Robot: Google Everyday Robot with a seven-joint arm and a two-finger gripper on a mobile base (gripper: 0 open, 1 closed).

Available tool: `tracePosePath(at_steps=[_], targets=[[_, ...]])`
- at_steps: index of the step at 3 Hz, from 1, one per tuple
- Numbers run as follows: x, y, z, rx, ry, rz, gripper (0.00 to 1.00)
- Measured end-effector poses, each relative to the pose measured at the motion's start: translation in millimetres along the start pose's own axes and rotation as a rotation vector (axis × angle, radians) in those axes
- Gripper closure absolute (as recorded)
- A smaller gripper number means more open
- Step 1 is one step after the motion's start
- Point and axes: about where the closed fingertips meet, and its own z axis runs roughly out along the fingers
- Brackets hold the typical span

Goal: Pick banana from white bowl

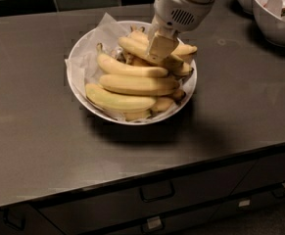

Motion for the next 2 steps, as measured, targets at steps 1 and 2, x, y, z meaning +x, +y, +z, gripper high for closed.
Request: tracePosePath(at_steps=[1,2], targets=[[-3.0,7.6,6.8,-0.018,0.003,-0.006,0.59],[-4.1,9.5,12.6,-0.020,0.007,-0.003,0.63]])
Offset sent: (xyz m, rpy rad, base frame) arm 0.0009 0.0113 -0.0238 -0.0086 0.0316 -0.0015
